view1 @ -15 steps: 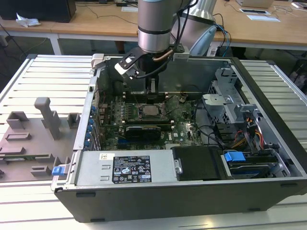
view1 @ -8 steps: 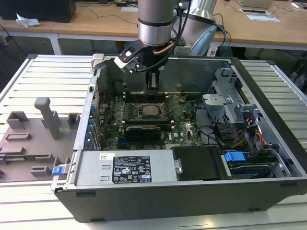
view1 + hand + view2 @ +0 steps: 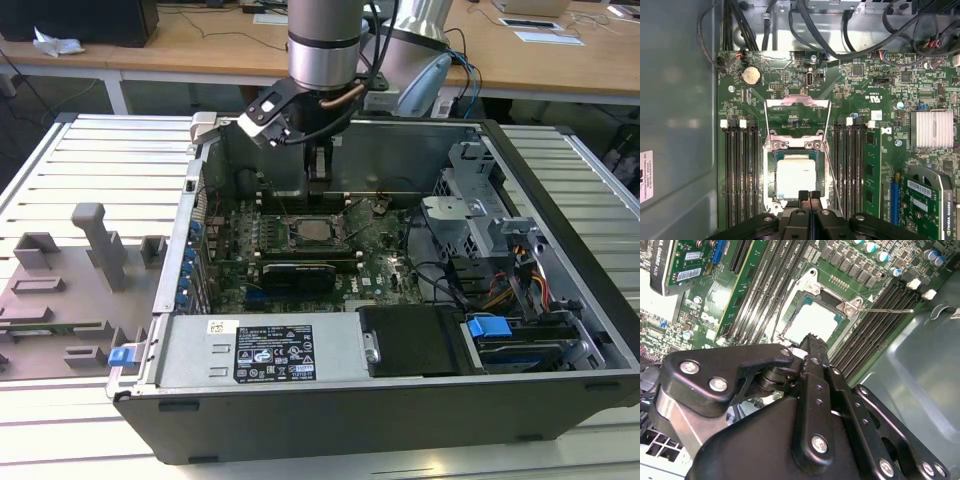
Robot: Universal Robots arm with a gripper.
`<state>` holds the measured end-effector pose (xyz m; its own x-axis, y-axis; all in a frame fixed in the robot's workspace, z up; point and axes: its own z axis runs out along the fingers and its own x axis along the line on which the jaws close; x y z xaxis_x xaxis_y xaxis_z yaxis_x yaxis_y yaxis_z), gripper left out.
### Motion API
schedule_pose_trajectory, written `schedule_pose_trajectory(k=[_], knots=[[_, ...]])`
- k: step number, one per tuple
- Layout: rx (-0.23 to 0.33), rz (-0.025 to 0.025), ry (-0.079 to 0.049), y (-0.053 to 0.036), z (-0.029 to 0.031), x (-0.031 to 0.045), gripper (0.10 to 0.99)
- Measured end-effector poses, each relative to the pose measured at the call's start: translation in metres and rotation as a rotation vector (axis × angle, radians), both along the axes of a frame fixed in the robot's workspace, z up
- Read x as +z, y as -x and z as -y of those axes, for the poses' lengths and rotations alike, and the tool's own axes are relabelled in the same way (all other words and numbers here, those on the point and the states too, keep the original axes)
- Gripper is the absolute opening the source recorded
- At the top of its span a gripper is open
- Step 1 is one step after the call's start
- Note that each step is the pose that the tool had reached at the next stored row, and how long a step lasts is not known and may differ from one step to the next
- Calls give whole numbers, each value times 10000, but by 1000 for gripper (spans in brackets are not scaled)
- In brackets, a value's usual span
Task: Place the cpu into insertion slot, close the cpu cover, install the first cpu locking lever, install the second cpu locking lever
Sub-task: 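Place the cpu into insertion slot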
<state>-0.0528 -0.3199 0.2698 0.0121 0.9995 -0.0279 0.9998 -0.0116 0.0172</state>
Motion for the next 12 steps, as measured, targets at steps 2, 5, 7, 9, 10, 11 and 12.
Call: schedule_pose_trajectory(k=[2,5,7,9,10,11,12], knots=[[0,1,-1,0,0,8,106],[0,0,0,0,0,29,106],[0,1,-1,0,0,42,106],[0,0,0,0,0,56,106],[-1,0,-1,0,0,82,106],[-1,0,-1,0,0,101,106],[0,2,-3,0,0,101,106]])
